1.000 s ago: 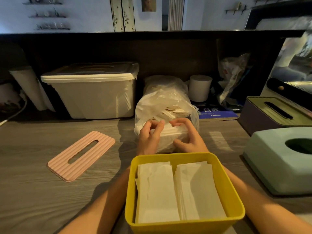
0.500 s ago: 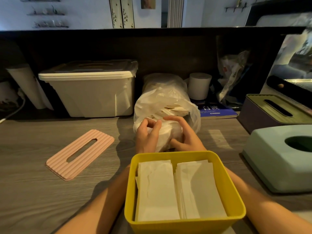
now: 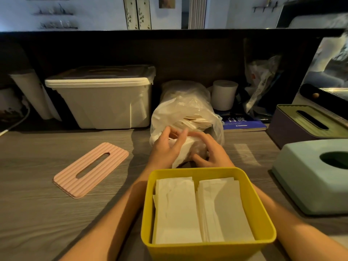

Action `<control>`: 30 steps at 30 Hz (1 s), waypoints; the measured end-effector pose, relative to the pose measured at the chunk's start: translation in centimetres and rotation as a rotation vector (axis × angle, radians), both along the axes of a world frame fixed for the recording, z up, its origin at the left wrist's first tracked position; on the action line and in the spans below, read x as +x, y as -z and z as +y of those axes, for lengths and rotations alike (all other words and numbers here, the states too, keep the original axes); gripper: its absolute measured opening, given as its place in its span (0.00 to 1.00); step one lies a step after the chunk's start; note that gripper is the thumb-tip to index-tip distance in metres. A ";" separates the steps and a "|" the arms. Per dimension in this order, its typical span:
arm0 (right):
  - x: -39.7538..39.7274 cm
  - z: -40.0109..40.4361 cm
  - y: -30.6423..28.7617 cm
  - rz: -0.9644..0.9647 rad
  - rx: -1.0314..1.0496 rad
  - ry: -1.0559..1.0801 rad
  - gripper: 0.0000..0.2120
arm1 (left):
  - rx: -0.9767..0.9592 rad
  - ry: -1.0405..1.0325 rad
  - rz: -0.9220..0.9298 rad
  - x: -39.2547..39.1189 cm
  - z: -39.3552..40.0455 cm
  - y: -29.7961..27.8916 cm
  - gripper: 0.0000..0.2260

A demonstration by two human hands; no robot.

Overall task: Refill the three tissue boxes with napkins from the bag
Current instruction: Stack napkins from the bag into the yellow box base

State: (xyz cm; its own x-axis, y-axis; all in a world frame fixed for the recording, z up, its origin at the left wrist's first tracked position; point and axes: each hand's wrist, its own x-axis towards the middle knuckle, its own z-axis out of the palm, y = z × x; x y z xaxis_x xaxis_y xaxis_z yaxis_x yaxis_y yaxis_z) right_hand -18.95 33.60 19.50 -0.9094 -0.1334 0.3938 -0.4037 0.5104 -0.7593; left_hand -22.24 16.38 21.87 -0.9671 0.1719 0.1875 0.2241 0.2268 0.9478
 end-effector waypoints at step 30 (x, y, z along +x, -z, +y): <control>8.5 2.7 -12.7 -0.154 -0.181 0.032 0.17 | -0.224 0.363 -0.201 8.7 -2.6 -13.4 0.16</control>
State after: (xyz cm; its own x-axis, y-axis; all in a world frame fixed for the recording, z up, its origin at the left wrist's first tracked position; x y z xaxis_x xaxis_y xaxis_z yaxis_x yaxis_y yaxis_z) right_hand -10.44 36.28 32.21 -0.9633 -0.0437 0.2648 -0.2618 0.3708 -0.8910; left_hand -13.49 13.75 35.22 -0.8502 0.5208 -0.0775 0.1439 0.3715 0.9172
